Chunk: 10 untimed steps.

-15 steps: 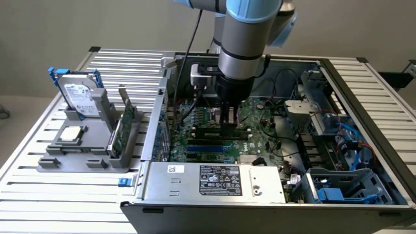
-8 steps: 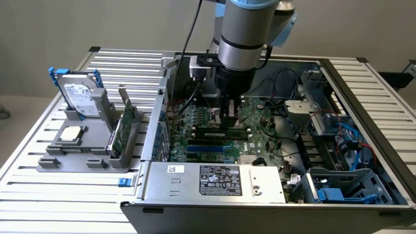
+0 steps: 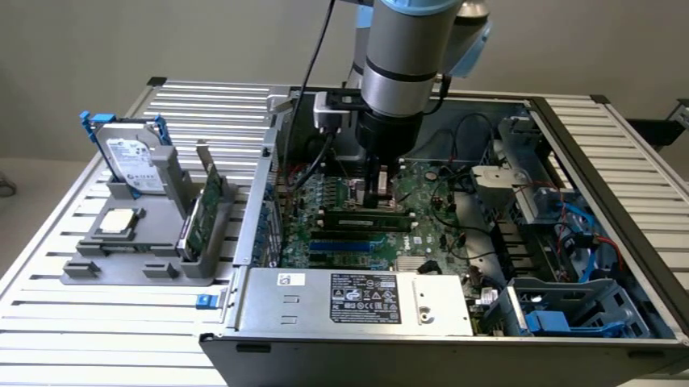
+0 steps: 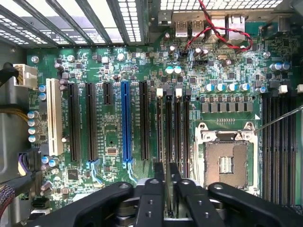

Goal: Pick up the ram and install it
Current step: 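Insert the ram into the slot, then press down the ram until it locks into place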

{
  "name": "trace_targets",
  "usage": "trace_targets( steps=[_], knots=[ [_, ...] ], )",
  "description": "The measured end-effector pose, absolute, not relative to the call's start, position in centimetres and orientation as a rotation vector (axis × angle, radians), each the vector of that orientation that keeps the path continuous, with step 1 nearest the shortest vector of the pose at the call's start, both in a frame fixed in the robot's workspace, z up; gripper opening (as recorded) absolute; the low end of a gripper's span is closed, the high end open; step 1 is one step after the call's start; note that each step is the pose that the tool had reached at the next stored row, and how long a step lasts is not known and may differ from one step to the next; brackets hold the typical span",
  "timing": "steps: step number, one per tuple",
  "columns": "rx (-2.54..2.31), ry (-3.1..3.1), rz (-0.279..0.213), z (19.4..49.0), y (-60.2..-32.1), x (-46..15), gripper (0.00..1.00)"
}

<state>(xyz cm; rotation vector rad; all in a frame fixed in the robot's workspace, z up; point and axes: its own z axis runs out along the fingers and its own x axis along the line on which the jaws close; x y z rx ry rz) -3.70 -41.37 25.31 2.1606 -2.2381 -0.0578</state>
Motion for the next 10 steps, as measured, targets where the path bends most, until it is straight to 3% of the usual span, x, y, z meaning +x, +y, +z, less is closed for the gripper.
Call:
trace_targets(
  steps=[2,10],
  knots=[
    [2.161,-2.238,-0.058,25.31,-41.37,-3.7,0.11],
    [2.162,-2.239,-0.06,25.31,-41.37,-3.7,0.11]
  ],
)
